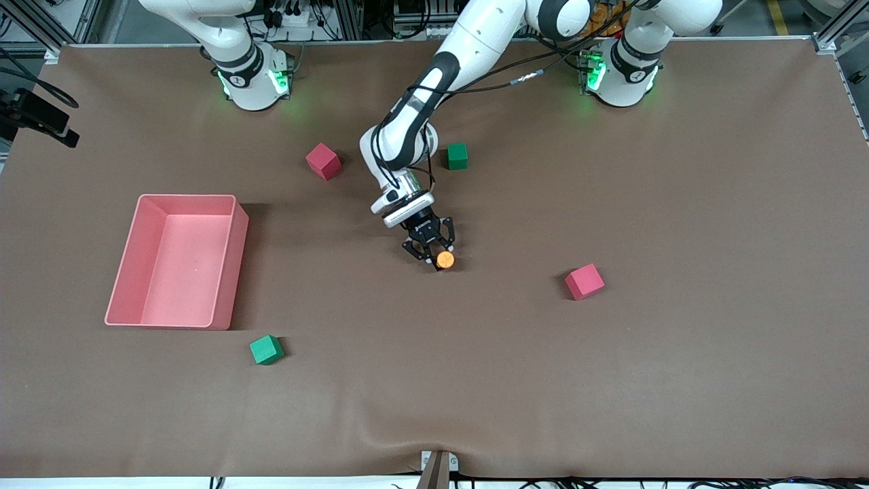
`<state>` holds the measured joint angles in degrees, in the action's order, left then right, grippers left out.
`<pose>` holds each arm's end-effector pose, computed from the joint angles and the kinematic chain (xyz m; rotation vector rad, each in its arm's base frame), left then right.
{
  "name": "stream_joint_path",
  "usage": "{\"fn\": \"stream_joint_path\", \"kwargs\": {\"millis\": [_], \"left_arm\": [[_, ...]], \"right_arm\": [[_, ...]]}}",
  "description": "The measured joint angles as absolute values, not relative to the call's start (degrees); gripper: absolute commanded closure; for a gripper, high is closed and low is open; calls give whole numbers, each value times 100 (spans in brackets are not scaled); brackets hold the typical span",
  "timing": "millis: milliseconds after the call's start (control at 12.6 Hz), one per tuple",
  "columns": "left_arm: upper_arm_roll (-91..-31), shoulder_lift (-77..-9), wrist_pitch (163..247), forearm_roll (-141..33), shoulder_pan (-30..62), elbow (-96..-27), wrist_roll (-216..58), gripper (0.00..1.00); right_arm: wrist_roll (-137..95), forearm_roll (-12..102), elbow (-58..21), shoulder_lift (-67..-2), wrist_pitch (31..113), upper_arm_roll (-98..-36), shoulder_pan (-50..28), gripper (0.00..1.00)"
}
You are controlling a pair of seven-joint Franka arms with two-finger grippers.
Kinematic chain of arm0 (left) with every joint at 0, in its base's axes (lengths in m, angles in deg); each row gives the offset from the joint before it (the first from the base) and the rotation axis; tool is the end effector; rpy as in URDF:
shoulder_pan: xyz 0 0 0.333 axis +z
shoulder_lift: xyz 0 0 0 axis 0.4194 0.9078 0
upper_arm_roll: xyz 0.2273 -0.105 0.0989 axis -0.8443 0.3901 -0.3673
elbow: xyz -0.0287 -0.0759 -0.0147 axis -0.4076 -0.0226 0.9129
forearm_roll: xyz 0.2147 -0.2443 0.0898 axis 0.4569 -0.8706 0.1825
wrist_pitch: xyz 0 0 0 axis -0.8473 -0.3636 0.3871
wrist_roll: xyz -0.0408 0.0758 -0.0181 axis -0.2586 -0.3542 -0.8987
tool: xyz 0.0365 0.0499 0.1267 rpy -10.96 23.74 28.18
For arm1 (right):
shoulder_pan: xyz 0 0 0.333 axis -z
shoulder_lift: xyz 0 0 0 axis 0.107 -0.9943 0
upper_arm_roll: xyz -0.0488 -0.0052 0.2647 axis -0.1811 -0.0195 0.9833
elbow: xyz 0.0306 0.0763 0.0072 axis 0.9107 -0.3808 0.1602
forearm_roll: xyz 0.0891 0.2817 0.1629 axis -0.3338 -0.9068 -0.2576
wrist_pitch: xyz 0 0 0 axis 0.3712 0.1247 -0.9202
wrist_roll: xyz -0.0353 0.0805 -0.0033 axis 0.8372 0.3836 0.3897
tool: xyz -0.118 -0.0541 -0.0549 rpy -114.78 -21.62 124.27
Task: Place and upright button with both arms
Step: 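Lower the button upright onto the table with the left gripper, then open the left gripper and raise it off the button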
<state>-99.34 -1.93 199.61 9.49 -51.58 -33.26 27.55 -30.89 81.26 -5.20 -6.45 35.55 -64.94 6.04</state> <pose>0.3842 -0.5092 0.0980 -2.2558 -0.2803 -1.4304 0.4554 -0.0254 0.5955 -3.1208 0.2212 0.0608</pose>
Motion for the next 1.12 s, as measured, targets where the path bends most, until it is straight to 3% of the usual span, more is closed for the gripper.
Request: {"fn": "stream_joint_path", "kwargs": {"millis": [80, 159, 319, 398, 478, 1115], "left_arm": [[-9930, -193, 19961, 949, -5158, -3326, 2755, 60], [-9929, -193, 19961, 949, -5158, -3326, 2755, 49], [-9929, -193, 19960, 950, -5158, -3325, 2755, 43], [-9929, -193, 19961, 950, -5158, -3325, 2755, 7], [-9929, -193, 19961, 950, -5158, -3325, 2755, 1], [-9723, -299, 19762, 953, -5210, -3243, 2705, 0]], "right_arm": [[-3089, 8126, -520, -645, 3551, -6496, 606, 0], [-3091, 8127, -520, -645, 3538, -6498, 612, 0], [-3092, 8127, -520, -645, 3517, -6503, 644, 0], [-3092, 8127, -520, -645, 3516, -6505, 653, 0], [-3092, 8127, -520, -645, 3512, -6506, 655, 0], [-3093, 8132, -520, -645, 3495, -6552, 691, 0]]}}
